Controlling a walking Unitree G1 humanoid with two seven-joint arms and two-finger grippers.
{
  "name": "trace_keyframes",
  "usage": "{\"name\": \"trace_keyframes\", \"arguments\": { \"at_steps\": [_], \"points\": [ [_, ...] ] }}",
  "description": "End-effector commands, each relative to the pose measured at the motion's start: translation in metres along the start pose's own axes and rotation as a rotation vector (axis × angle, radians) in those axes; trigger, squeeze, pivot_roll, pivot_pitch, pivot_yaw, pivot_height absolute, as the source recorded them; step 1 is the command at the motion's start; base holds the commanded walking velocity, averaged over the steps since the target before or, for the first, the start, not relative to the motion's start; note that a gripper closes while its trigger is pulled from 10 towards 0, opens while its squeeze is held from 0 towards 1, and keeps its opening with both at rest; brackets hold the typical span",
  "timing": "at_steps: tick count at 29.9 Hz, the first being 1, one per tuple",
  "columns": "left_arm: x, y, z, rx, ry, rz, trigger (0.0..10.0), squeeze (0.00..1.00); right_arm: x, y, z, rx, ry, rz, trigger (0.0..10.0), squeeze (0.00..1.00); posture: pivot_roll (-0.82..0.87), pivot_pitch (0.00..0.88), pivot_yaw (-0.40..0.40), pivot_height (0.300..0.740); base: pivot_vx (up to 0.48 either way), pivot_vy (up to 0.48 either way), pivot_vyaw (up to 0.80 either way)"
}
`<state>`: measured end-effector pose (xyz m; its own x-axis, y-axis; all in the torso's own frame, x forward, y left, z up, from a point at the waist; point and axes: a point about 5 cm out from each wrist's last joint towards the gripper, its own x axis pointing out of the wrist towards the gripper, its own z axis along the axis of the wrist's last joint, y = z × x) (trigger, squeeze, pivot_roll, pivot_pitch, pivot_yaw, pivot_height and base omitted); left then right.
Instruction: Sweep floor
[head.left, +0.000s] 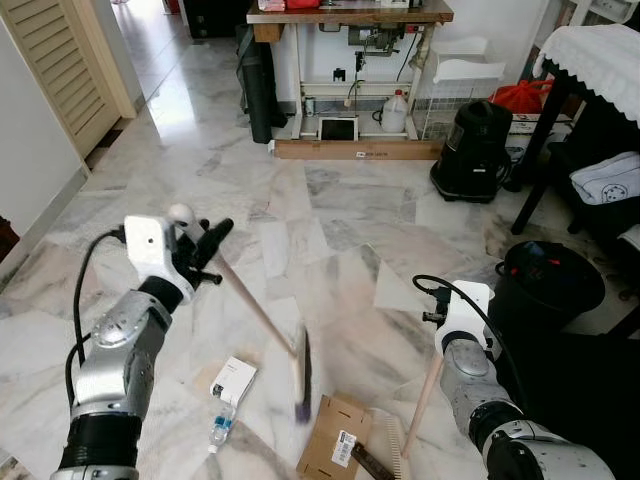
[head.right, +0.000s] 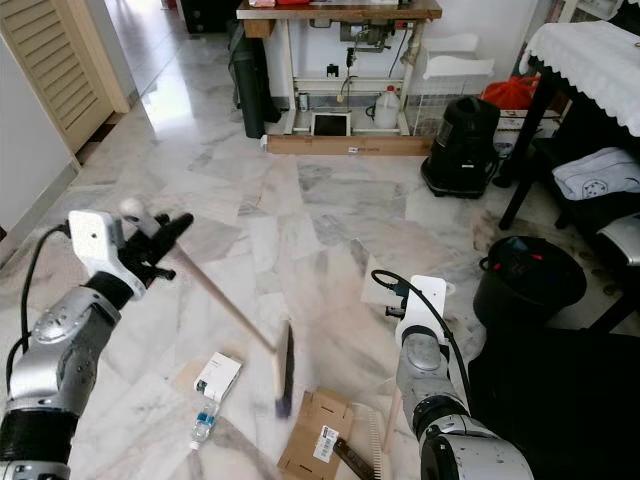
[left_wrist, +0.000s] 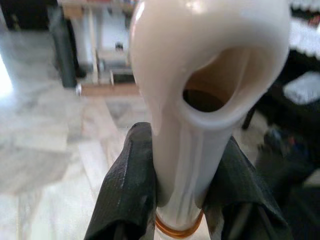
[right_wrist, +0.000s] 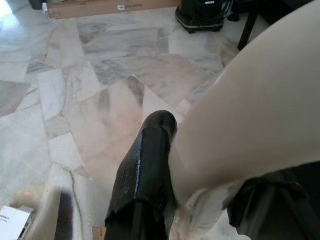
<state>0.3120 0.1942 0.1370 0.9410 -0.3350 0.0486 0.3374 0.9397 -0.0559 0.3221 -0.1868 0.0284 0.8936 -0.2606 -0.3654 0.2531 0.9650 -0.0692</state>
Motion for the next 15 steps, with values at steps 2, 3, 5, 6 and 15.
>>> {"name": "trace_keyframes", "arguments": {
  "at_steps": [2,3,5,6,15],
  "points": [
    [0.000,-0.001,0.002,0.057,-0.008,-0.025,10.0,0.00,-0.001,0.000,-0.006,-0.008,0.030,0.000,10.0,0.00,0.10,0.000,0.015,0.740,0.000,0.000,0.00],
    [-0.001,-0.003,-0.002,0.071,0.009,-0.035,10.0,0.00,-0.001,-0.001,-0.006,-0.007,0.029,-0.001,10.0,0.00,0.10,0.000,0.015,0.740,0.000,0.000,0.00],
    [-0.003,-0.006,-0.011,0.084,0.047,-0.058,10.0,0.00,-0.001,-0.001,-0.006,-0.008,0.030,-0.003,10.0,0.00,0.10,0.000,0.015,0.740,0.000,0.000,0.00],
    [-0.003,-0.007,-0.013,0.083,0.051,-0.059,10.0,0.00,-0.001,-0.001,-0.006,-0.008,0.030,-0.003,10.0,0.00,0.10,0.000,0.015,0.740,0.000,0.000,0.00],
    [-0.008,-0.010,-0.038,0.049,0.140,-0.084,10.0,0.00,-0.001,-0.002,-0.006,-0.005,0.027,-0.001,10.0,0.00,0.09,0.000,0.016,0.740,0.000,0.000,0.00]
  ]
}}
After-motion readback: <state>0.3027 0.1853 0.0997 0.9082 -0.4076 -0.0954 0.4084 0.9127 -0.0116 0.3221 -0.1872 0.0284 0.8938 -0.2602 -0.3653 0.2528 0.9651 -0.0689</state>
